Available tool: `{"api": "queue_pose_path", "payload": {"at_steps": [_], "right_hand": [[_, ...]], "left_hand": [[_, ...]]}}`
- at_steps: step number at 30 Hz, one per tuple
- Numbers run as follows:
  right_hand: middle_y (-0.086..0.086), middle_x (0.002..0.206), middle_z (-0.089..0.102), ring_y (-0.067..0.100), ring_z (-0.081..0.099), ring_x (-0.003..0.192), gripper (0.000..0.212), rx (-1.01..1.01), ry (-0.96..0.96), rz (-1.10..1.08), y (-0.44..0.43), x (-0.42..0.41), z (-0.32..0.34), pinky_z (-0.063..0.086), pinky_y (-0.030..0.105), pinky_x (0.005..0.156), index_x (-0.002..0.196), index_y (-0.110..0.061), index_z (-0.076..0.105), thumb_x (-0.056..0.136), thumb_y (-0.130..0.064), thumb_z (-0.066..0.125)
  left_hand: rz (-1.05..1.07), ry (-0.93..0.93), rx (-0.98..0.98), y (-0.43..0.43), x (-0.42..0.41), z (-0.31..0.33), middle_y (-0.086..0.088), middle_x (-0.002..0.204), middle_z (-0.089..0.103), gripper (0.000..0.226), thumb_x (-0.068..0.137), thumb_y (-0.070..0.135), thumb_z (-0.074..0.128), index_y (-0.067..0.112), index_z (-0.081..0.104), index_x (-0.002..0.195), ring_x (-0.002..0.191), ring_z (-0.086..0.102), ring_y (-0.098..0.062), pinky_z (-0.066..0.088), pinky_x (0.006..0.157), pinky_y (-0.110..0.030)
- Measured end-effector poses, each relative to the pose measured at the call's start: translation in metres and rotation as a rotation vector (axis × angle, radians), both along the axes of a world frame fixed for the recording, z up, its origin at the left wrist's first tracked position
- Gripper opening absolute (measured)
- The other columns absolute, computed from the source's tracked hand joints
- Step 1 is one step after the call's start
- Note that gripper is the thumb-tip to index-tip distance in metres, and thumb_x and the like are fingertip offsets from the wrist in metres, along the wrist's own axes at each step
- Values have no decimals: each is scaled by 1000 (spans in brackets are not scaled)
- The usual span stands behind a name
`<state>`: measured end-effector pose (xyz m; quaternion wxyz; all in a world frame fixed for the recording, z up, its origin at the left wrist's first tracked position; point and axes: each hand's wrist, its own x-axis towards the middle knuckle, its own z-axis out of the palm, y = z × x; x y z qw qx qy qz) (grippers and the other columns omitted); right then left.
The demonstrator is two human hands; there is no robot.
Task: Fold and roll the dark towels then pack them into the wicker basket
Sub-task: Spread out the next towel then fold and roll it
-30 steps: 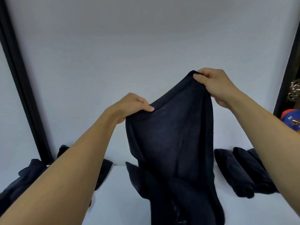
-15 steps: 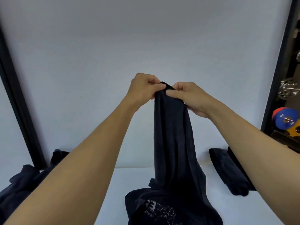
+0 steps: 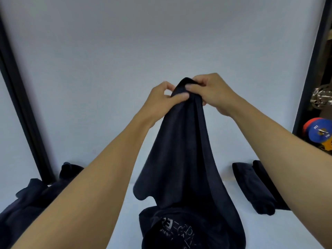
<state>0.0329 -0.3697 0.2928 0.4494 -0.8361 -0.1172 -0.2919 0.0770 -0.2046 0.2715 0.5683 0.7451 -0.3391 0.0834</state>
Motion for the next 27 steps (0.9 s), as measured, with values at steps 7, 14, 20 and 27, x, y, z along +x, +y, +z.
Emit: {"api": "queue_pose_path", "payload": {"at_steps": [7,14,20,27], "right_hand": [[5,82,55,16,50,74,28,235,-126,-171,-49,2,9,40,33,65,95,0,67,93,-28,60],[6,83,56,16,50,75,32,320,-113,-297,-90,1,-6,40,33,67,94,2,64,90,-30,62],[0,76,55,16,44,67,19,106,89,-377,-106,6,-14,39,32,61,91,-6,70,90,-23,61],[12,82,69,18,67,59,9,420,-9,-277,-118,44,58,56,24,53,88,-13,59,95,-16,57]], "left_hand": [[-45,256,286,58,20,-49,-8,100,76,28,80,26,78,8,75,100,98,71,-24,53,97,-42],[91,400,2,104,43,-56,-15,106,72,31,79,18,78,-2,70,101,100,68,-28,54,93,-37],[328,397,-62,103,60,-39,-3,56,53,21,78,3,78,8,59,85,39,44,-12,35,39,-18],[308,148,-416,59,104,66,-19,99,66,7,94,8,63,5,59,99,80,74,-31,62,72,-37]]}}
